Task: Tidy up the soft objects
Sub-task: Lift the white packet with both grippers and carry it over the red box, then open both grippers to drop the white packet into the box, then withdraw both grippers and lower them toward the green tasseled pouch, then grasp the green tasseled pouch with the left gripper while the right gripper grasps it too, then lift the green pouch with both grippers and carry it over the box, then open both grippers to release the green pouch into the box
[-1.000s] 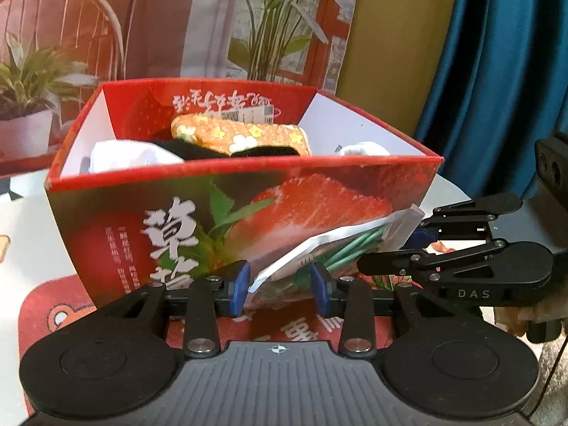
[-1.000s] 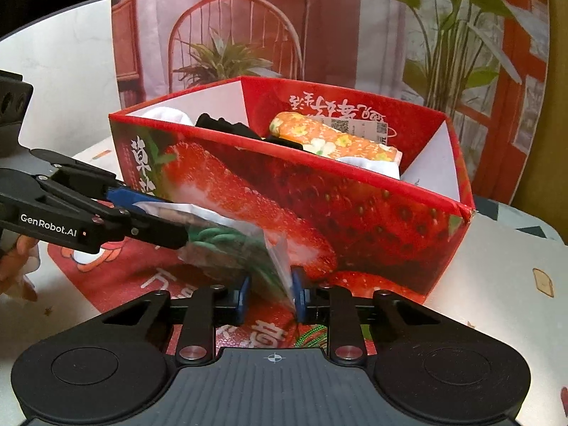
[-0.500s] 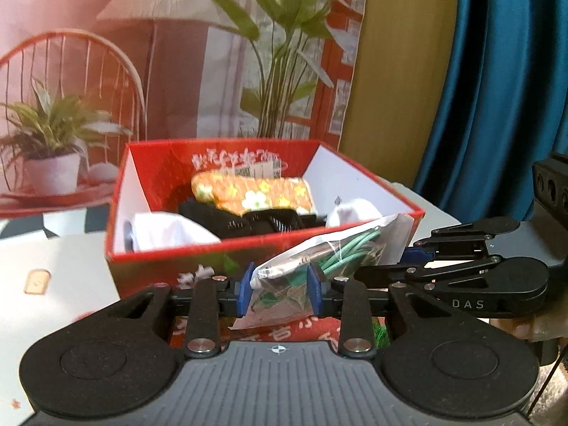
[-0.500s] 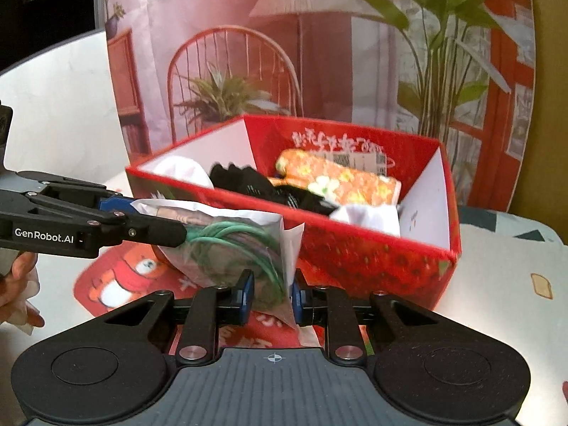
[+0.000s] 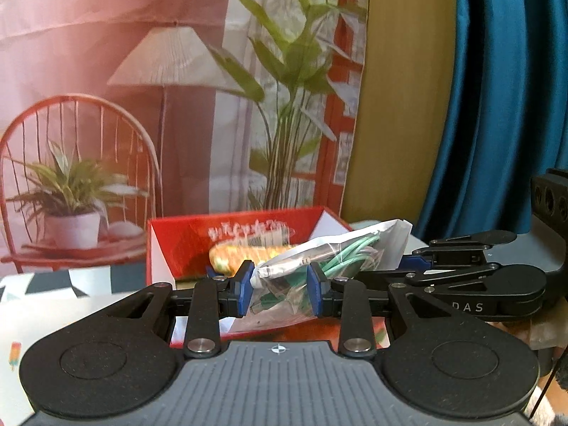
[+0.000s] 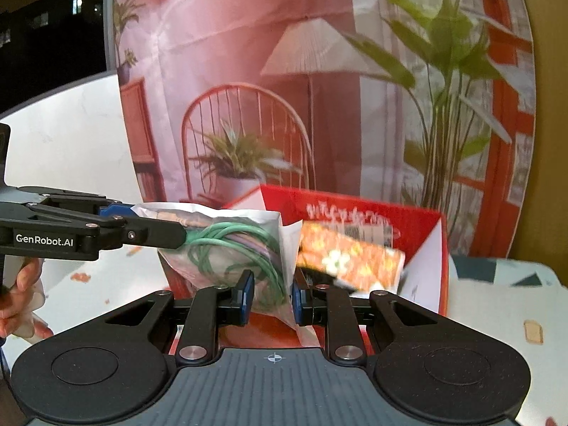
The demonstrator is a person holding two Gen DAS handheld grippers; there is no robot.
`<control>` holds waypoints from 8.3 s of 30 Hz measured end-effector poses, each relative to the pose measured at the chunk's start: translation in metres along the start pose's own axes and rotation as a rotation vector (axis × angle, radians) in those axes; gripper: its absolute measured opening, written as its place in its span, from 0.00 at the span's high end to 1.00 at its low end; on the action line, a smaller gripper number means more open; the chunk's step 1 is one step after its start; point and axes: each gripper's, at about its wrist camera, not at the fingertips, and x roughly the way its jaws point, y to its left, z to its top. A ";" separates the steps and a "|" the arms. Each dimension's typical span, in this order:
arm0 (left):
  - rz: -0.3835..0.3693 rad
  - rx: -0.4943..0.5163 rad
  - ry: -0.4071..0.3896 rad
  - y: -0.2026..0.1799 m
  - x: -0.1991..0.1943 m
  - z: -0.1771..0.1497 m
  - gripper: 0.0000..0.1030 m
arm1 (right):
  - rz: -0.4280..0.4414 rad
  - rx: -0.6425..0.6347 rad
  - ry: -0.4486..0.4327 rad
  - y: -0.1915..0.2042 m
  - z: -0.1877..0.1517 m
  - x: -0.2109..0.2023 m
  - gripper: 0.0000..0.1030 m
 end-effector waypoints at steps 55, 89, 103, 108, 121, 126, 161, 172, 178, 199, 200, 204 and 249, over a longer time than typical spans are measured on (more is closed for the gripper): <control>0.130 -0.037 0.292 0.030 0.138 -0.007 0.58 | -0.160 0.262 0.448 -0.071 -0.010 0.152 0.79; 0.270 -0.105 0.146 0.029 0.024 -0.031 0.05 | -0.227 0.076 0.171 -0.043 -0.012 0.047 0.01; 0.233 -0.106 0.171 -0.006 -0.004 -0.083 0.05 | -0.155 0.113 0.153 -0.052 -0.077 -0.024 0.01; 0.212 -0.107 0.193 -0.016 -0.009 -0.103 0.05 | -0.125 0.138 0.224 -0.040 -0.119 -0.038 0.04; 0.204 -0.141 0.221 -0.016 -0.007 -0.119 0.05 | -0.034 0.081 0.393 -0.011 -0.168 -0.032 0.44; 0.205 -0.166 0.230 -0.013 -0.005 -0.122 0.05 | -0.013 0.036 0.385 -0.003 -0.164 -0.016 0.50; -0.132 -0.355 0.315 0.004 0.048 -0.132 0.52 | 0.048 -0.064 0.292 0.030 -0.136 0.036 0.47; -0.164 -0.323 0.326 -0.003 0.051 -0.132 0.69 | 0.072 -0.067 0.301 0.032 -0.134 0.042 0.54; -0.153 -0.299 0.201 -0.002 0.016 -0.084 0.69 | 0.121 -0.072 0.226 0.030 -0.096 0.025 0.55; -0.080 -0.156 -0.111 -0.008 0.015 0.074 0.68 | 0.088 -0.292 -0.131 0.007 0.092 0.016 0.55; -0.082 -0.159 -0.097 -0.007 0.024 0.072 0.68 | 0.084 -0.289 -0.121 0.004 0.090 0.019 0.55; -0.089 -0.165 -0.029 -0.002 0.057 0.055 0.68 | 0.078 -0.256 -0.066 -0.016 0.075 0.042 0.55; 0.315 -0.223 0.153 0.014 0.020 0.011 0.00 | -0.219 0.147 0.020 -0.053 0.020 0.013 0.00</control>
